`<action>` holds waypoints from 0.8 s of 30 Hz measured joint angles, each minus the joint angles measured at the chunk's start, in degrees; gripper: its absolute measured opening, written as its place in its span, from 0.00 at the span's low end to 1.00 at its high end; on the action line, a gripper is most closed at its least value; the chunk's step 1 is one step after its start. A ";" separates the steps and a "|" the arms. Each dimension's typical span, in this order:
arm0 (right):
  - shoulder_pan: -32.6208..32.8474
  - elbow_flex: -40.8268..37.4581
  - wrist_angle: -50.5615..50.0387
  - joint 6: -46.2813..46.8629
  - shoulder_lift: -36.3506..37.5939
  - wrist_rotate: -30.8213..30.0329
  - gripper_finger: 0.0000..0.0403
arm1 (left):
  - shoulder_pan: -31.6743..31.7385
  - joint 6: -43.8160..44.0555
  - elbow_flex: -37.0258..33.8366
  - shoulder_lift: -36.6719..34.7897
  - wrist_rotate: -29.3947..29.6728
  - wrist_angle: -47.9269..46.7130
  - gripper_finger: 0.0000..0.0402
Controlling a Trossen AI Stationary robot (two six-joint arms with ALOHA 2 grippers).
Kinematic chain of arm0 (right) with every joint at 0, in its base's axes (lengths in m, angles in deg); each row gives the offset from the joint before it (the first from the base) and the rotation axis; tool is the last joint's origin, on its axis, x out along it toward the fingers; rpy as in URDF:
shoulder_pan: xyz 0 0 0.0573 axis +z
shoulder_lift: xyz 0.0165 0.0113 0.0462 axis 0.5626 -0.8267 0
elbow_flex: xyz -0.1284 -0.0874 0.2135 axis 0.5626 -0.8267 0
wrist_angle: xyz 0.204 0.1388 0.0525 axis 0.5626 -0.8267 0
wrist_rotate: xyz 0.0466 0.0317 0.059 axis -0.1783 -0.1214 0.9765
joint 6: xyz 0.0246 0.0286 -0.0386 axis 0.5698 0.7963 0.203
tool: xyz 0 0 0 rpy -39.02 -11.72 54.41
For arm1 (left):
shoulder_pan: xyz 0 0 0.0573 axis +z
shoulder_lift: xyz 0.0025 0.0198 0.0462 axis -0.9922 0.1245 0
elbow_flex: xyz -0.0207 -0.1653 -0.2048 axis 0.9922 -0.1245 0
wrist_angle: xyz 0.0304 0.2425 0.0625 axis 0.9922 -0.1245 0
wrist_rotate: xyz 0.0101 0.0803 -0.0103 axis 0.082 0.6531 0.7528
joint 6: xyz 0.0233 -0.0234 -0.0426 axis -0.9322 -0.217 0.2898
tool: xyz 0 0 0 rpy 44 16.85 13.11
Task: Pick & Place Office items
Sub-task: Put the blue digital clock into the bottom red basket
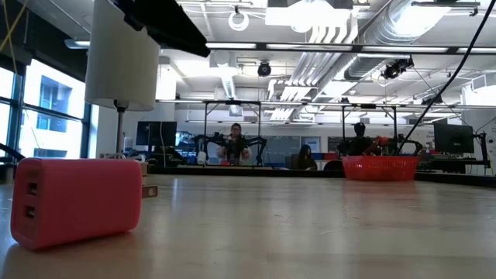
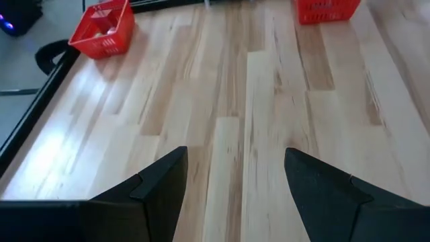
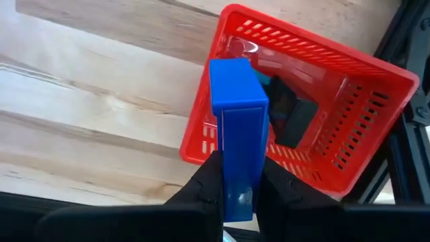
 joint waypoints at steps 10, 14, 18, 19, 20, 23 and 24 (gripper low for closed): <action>-0.34 -4.50 3.84 0.29 0.00 1.47 0.09 | -0.56 1.85 -2.49 0.00 -0.03 0.00 0.59; -0.34 -7.25 6.68 0.23 0.00 1.99 0.10 | -0.58 2.99 -2.74 0.00 -0.07 0.10 0.59; -0.34 -10.37 10.50 0.56 0.02 3.63 0.10 | -0.58 3.29 -2.74 0.00 -0.07 0.26 0.59; -0.34 -10.96 11.45 0.58 0.02 3.66 0.10 | -0.58 3.34 -2.74 0.01 -0.07 0.37 0.59; -0.34 -11.54 12.58 0.58 0.04 3.74 0.10 | -0.58 3.34 -2.74 0.02 -0.07 0.58 0.59; -0.34 -13.47 16.37 0.40 0.04 3.15 0.10 | -0.56 3.36 -2.74 0.02 -0.07 0.85 0.59; -0.36 -14.05 17.31 0.37 0.04 3.05 0.10 | -0.56 3.35 -2.74 0.02 -0.07 1.00 0.59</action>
